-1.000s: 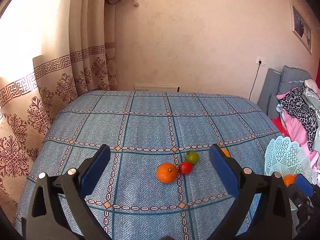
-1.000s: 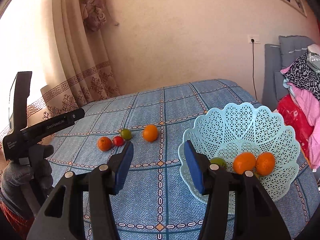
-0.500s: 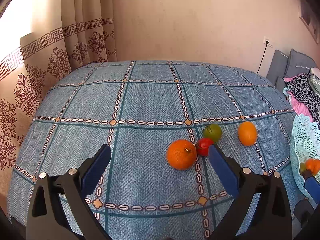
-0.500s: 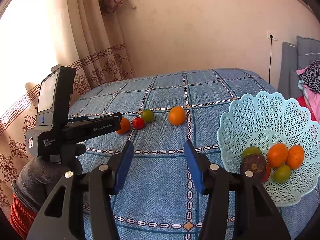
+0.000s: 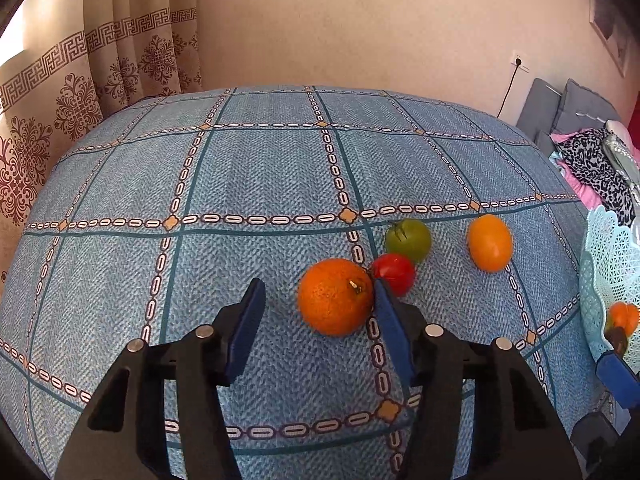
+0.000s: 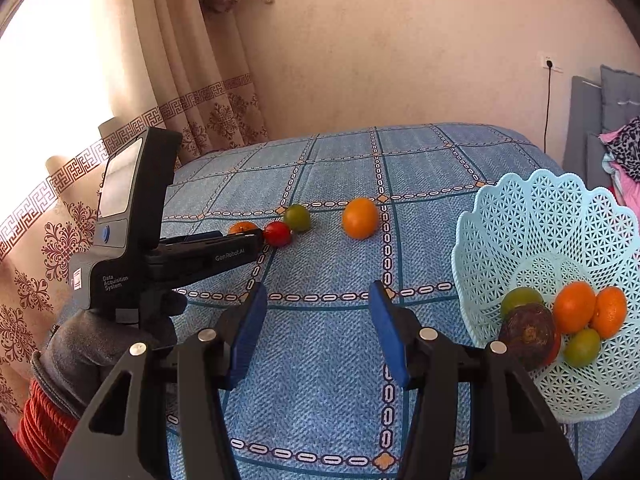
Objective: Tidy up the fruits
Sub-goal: 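Grasp the large orange with the left tool, then grasp the red tomato with the right tool while the left tool holds the orange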
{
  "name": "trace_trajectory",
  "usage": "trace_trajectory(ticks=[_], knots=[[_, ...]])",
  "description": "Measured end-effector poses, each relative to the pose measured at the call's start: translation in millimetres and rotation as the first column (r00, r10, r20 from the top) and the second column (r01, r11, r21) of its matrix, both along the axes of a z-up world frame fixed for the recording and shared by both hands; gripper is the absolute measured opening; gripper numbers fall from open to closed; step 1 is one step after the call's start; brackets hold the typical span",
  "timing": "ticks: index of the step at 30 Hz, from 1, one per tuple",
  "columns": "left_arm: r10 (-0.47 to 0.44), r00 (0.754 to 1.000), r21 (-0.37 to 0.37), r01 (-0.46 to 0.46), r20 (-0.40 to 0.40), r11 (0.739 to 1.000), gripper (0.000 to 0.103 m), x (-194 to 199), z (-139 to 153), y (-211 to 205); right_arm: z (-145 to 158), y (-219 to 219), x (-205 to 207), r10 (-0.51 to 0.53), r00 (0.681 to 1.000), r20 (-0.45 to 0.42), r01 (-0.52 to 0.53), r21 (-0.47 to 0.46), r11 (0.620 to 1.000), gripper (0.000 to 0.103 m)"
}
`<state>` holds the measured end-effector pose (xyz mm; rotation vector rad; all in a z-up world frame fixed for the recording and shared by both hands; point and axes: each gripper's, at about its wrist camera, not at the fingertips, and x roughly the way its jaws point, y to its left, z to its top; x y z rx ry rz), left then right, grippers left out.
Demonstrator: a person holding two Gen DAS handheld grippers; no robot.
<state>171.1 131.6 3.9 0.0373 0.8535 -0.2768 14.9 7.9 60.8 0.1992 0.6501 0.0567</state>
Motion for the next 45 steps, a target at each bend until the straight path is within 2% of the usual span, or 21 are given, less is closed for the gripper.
trace_trajectory(ticks=[1, 2, 10, 16, 22, 29, 38, 42, 45], knots=[[-0.008, 1.000, 0.003, 0.008, 0.001, 1.000, 0.041, -0.5, -0.9, -1.8, -0.4, 0.2, 1.2, 0.000, 1.000, -0.002, 0.000, -0.003, 1.000, 0.053], [-0.017, 1.000, 0.003, 0.017, 0.005, 1.000, 0.039, -1.2, -1.5, -2.9, -1.0, 0.2, 2.2, 0.001, 1.000, -0.005, -0.002, -0.006, 1.000, 0.053], [-0.019, 1.000, 0.004, 0.019, 0.013, 1.000, 0.039, -12.1, 1.0, 1.2, -9.0, 5.0, 19.0, 0.014, 0.999, -0.036, -0.014, 0.001, 1.000, 0.053], [0.050, 0.997, 0.018, -0.051, 0.060, 0.999, 0.039, -18.2, 10.3, 19.5, -13.4, 12.8, 47.9, 0.049, 0.997, -0.067, -0.049, -0.002, 0.999, 0.053], [0.117, 0.990, -0.004, -0.117, 0.081, 0.993, 0.039, -20.5, 17.9, 42.4, -23.5, 19.1, 81.4, 0.074, 0.992, -0.101, -0.073, 0.016, 0.997, 0.053], [0.173, 0.983, -0.034, -0.171, 0.062, 0.985, 0.039, -15.7, 17.6, 62.3, -27.0, 35.5, 114.2, 0.103, 0.987, -0.121, -0.098, 0.045, 0.994, 0.053], [0.203, 0.978, -0.062, -0.200, 0.048, 0.978, 0.039, -13.8, 17.9, 71.5, -37.0, 55.2, 148.7, 0.116, 0.981, -0.155, -0.113, 0.029, 0.993, 0.052], [0.209, 0.977, -0.075, -0.206, 0.035, 0.976, 0.039, -11.7, 16.5, 75.3, -43.3, 57.4, 160.0, 0.103, 0.979, -0.174, -0.100, 0.026, 0.995, 0.048], [0.203, 0.978, -0.079, -0.200, 0.034, 0.977, 0.039, -12.0, 16.3, 74.2, -44.3, 57.0, 163.7, 0.094, 0.980, -0.176, -0.093, 0.017, 0.996, 0.040]])
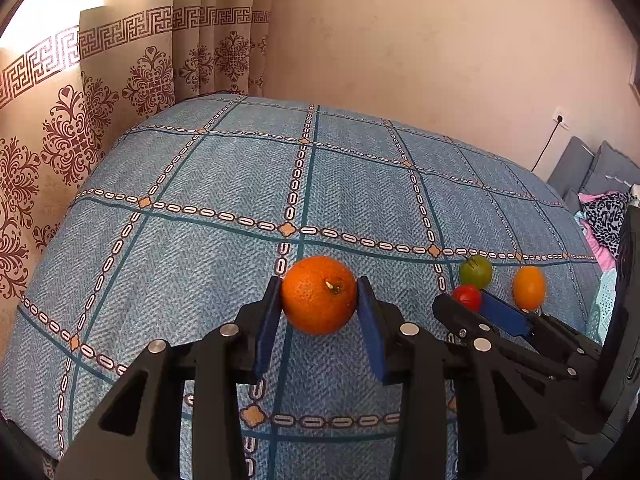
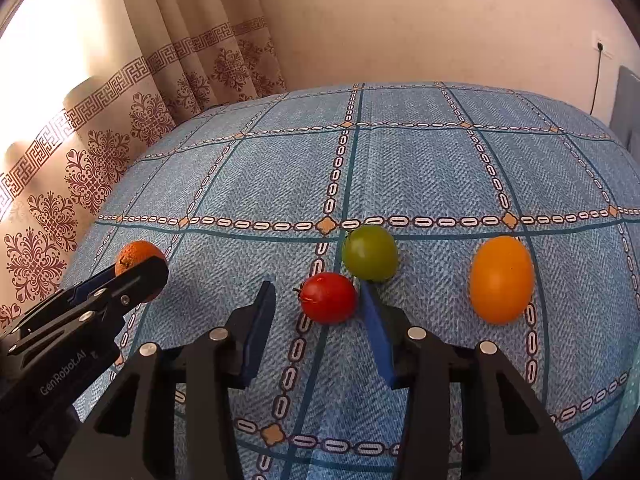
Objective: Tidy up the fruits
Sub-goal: 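Grasp the red tomato with the right tool while the left tool holds the orange, then carry the red tomato and the orange toward the basket with both tools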
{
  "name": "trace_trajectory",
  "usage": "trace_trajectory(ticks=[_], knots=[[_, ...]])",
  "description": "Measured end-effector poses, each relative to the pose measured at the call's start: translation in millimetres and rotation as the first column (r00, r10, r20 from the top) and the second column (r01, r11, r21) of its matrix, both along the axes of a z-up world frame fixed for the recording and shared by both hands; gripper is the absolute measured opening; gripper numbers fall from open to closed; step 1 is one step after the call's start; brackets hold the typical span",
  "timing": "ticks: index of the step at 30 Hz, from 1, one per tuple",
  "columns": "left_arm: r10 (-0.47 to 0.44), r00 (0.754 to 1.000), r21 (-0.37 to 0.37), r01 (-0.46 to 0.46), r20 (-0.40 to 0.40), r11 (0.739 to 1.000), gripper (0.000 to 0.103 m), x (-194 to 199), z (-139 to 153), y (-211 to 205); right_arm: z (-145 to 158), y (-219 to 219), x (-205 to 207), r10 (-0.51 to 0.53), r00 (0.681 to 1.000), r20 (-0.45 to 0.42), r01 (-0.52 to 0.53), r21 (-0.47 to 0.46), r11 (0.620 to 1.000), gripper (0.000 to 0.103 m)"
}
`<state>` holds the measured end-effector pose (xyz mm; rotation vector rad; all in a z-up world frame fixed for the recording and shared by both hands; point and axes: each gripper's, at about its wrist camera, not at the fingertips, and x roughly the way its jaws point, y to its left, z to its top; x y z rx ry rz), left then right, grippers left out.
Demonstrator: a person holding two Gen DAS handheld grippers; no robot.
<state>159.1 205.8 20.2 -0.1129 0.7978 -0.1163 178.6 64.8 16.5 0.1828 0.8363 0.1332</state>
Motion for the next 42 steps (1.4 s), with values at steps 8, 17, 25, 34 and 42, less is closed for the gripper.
trace_trajectory(ticks=[8, 17, 25, 34, 42], knots=[[-0.007, 1.000, -0.007, 0.007, 0.001, 1.000, 0.039, 1.2, 0.2, -0.2, 0.7, -6.1, -7.3, -0.016, 1.000, 0.007, 0.016, -0.021, 1.000, 0.031], [-0.018, 1.000, -0.012, 0.018, 0.012, 1.000, 0.039, -4.4, 3.7, -5.4, 9.8, -17.4, -35.7, -0.031, 0.999, 0.037, 0.032, -0.017, 0.999, 0.031], [-0.026, 0.999, -0.017, 0.026, 0.021, 1.000, 0.039, -6.9, 9.8, -9.3, 10.6, -15.1, -38.2, -0.025, 0.999, 0.030, 0.025, -0.012, 1.000, 0.032], [-0.022, 0.999, -0.032, 0.022, 0.025, 0.999, 0.039, -7.2, 11.5, -5.9, 1.0, -5.7, -27.9, -0.023, 1.000, 0.005, 0.023, -0.029, 0.999, 0.032], [-0.009, 0.999, -0.045, 0.011, 0.031, 0.999, 0.039, -8.3, 13.9, -2.7, 6.0, 0.4, -37.0, -0.015, 0.999, 0.031, 0.017, -0.058, 0.998, 0.030]])
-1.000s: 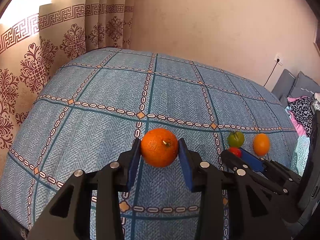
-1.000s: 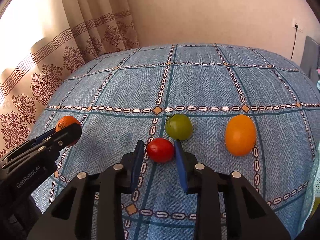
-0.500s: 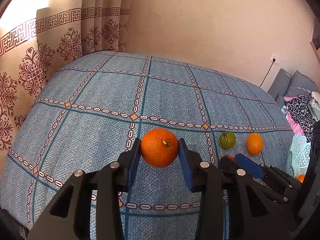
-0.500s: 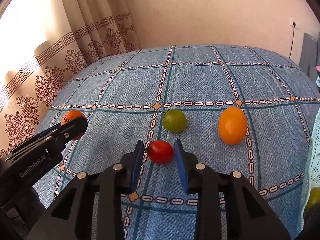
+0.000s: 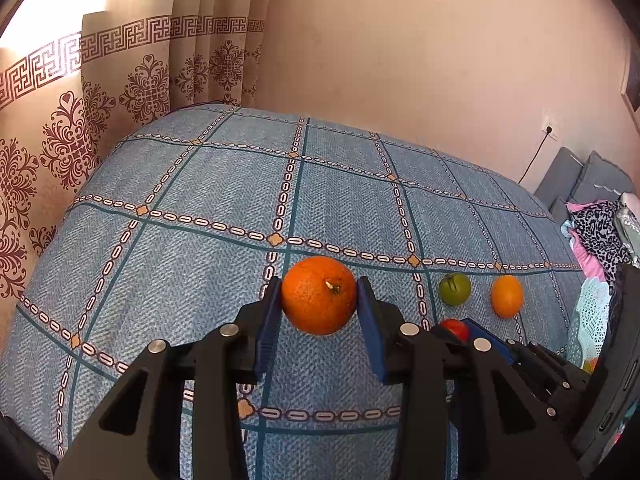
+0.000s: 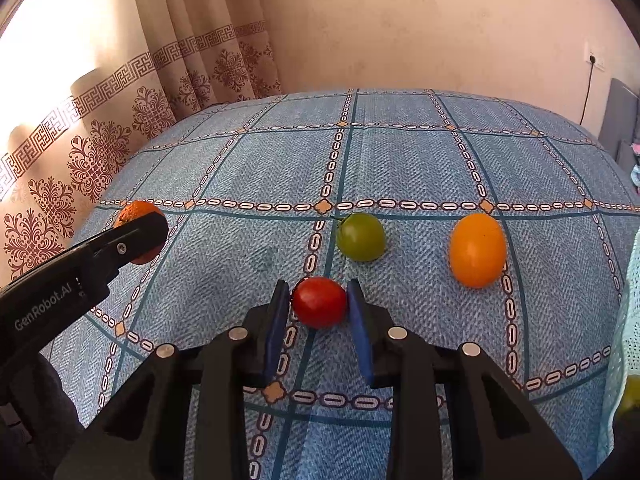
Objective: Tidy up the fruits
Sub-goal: 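Carry the red tomato and the orange toward the basket with both tools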
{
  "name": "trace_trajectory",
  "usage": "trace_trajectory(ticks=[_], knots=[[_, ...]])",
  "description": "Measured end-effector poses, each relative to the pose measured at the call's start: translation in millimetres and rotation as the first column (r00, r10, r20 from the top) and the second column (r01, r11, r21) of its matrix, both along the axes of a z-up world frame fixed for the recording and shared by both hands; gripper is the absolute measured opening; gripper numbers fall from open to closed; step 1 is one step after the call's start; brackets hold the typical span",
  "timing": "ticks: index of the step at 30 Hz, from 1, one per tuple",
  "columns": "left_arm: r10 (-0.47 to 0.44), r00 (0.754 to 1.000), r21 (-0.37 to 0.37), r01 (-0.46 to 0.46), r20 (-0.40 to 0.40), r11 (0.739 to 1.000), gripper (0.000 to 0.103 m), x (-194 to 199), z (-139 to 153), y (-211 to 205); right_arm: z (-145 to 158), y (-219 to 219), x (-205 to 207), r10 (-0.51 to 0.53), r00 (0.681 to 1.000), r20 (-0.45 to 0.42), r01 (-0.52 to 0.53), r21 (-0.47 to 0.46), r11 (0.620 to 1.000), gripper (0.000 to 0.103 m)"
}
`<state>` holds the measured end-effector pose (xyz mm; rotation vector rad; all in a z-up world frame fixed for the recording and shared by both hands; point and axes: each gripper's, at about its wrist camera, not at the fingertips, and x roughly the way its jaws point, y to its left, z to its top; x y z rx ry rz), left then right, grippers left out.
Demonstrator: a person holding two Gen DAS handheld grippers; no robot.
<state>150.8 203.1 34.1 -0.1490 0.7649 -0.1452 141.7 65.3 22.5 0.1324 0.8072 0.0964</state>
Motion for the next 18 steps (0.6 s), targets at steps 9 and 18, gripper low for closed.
trace_trajectory(ticks=[9, 18], knots=[[-0.012, 1.000, 0.003, 0.012, 0.010, 1.000, 0.039, -3.4, 4.5, -6.0, 16.2, -1.2, -20.5, 0.001, 0.999, 0.047, -0.001, -0.006, 1.000, 0.030], [-0.034, 0.999, 0.022, 0.034, 0.030, 0.999, 0.039, -11.9, 9.6, -17.1, 34.1, -14.7, -42.3, -0.031, 0.995, 0.093, 0.029, 0.016, 0.999, 0.030]])
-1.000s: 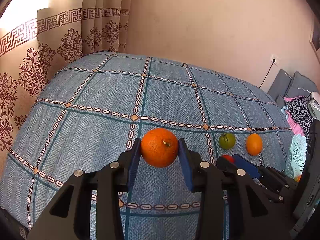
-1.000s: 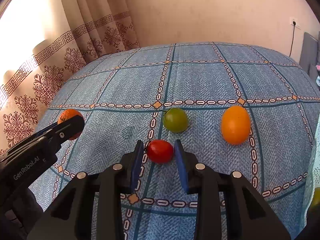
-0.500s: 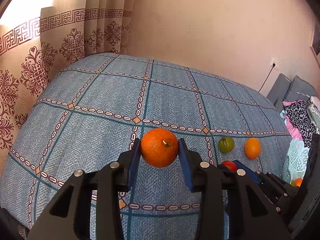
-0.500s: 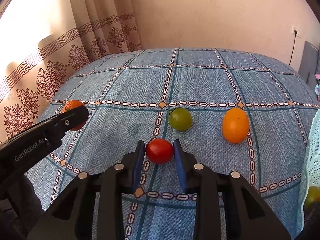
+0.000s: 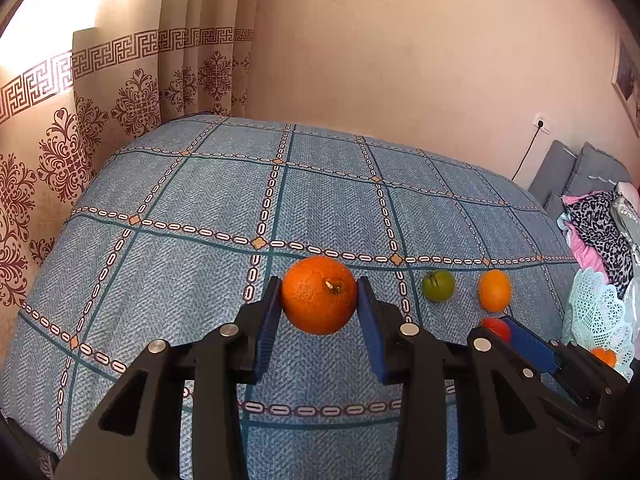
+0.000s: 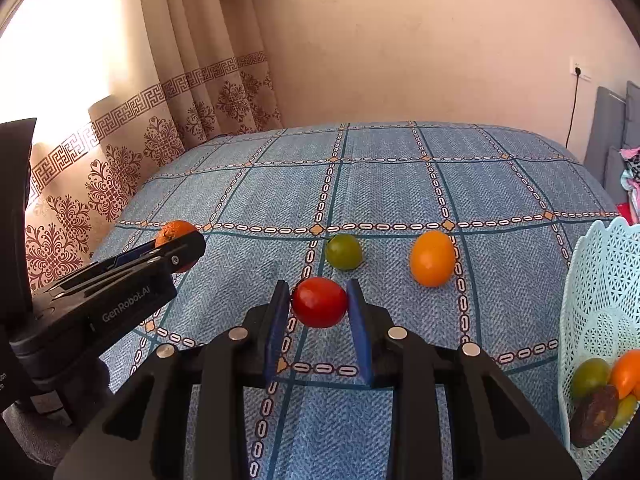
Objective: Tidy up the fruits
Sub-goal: 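Carry the red tomato and the orange toward the basket with both tools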
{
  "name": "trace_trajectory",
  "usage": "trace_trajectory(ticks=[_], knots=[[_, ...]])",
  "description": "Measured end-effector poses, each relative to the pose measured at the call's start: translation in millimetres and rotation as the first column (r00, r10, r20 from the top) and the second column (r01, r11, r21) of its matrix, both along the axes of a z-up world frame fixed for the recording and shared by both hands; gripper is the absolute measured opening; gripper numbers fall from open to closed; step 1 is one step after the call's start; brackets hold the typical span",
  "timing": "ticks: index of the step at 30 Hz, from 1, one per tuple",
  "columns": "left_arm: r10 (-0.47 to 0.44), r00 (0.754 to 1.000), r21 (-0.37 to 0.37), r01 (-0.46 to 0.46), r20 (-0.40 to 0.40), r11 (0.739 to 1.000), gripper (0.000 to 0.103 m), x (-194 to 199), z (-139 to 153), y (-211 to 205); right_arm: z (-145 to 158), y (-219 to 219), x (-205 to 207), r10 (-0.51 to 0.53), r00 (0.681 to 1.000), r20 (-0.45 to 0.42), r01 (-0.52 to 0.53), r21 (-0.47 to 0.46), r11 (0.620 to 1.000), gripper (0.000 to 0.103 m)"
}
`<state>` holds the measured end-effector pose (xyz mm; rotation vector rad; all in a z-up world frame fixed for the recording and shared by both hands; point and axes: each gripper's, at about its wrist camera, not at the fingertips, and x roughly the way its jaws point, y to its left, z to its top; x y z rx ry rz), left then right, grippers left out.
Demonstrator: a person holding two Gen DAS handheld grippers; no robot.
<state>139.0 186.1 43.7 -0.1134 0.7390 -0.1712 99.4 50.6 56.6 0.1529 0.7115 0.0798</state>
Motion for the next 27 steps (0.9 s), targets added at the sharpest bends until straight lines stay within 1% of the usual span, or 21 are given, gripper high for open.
trace_trajectory(ticks=[13, 20, 27], knots=[[-0.069, 0.997, 0.014, 0.068, 0.027, 0.998, 0.039, -12.7, 6.5, -22.1, 16.2, -31.1, -38.6, -0.066, 0.997, 0.045, 0.065, 0.023, 0.998, 0.030], [-0.132, 0.991, 0.011, 0.131, 0.029, 0.991, 0.039, -22.4, 7.8, -40.3, 20.4, -51.2, -57.2, -0.109, 0.992, 0.057, 0.106, 0.042, 0.993, 0.030], [-0.184, 0.982, 0.013, 0.184, 0.029, 0.983, 0.039, -31.0, 8.3, -55.9, 23.1, -67.6, -73.7, -0.141, 0.988, 0.063, 0.139, 0.040, 0.989, 0.030]])
